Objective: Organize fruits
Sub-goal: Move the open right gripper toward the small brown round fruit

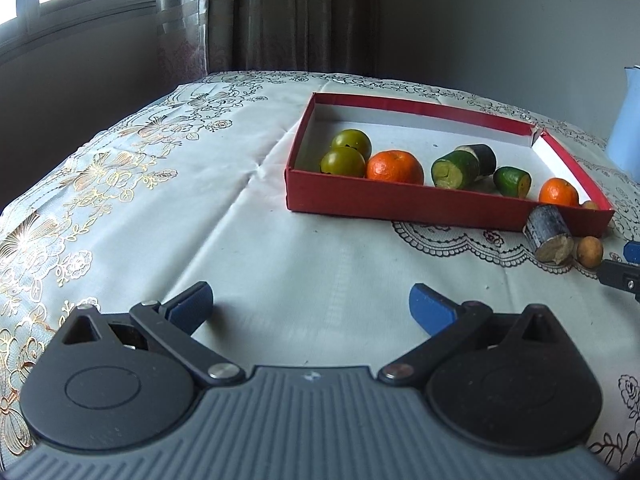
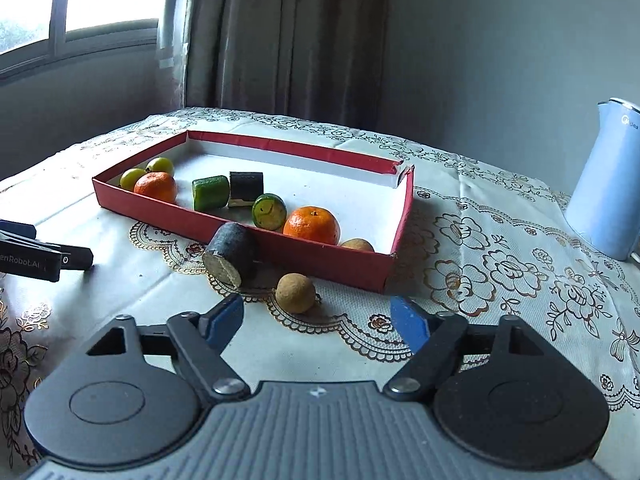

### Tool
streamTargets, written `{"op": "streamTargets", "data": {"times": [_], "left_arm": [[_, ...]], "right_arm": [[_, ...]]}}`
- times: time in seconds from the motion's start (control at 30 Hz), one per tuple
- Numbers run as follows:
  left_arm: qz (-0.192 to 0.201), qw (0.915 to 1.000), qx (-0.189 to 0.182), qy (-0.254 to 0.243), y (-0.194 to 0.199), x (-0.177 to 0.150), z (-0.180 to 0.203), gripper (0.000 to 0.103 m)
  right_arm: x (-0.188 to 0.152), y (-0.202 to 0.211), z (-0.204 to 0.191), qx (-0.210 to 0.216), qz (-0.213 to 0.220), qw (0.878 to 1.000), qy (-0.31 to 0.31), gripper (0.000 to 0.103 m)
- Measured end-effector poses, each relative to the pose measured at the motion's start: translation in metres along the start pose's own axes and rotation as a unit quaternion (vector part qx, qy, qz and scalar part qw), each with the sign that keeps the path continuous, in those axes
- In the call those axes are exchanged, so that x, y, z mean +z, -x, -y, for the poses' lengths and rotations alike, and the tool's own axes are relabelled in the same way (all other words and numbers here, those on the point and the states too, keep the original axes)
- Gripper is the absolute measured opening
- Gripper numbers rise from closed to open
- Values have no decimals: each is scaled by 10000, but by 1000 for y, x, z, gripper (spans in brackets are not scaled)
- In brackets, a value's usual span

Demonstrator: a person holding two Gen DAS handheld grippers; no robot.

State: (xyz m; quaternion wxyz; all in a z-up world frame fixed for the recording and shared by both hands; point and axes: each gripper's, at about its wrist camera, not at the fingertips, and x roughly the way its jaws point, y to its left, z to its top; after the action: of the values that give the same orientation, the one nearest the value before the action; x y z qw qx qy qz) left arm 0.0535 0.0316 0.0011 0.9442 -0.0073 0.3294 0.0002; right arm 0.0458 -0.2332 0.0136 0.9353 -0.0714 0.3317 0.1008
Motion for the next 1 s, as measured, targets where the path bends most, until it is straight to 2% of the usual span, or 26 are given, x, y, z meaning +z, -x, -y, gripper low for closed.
{"op": "streamTargets", "data": {"times": [0.47,0.63,0.7,0.77,0.83,1.0], "left_arm": [[15,10000,-18,25,0,0,-1,103],[16,10000,-18,27,0,0,-1,103],[16,10000,-19,28,0,0,-1,103],[16,10000,-18,27,0,0,-1,103],[17,10000,-20,29,0,0,-1,103],[15,10000,-20,29,0,0,-1,103]], "right_arm": [[9,-21,-6,133,-158,9997,163,55],[12,-27,-10,153,-197,9994,223,50],[11,-29,-10,150,-227,9994,213,43],[11,-29,-9,142,-220,9995,176,43],[11,-30,-8,157,-238,9995,136,36],[12,-31,-7,183,-256,9994,116,33]]}}
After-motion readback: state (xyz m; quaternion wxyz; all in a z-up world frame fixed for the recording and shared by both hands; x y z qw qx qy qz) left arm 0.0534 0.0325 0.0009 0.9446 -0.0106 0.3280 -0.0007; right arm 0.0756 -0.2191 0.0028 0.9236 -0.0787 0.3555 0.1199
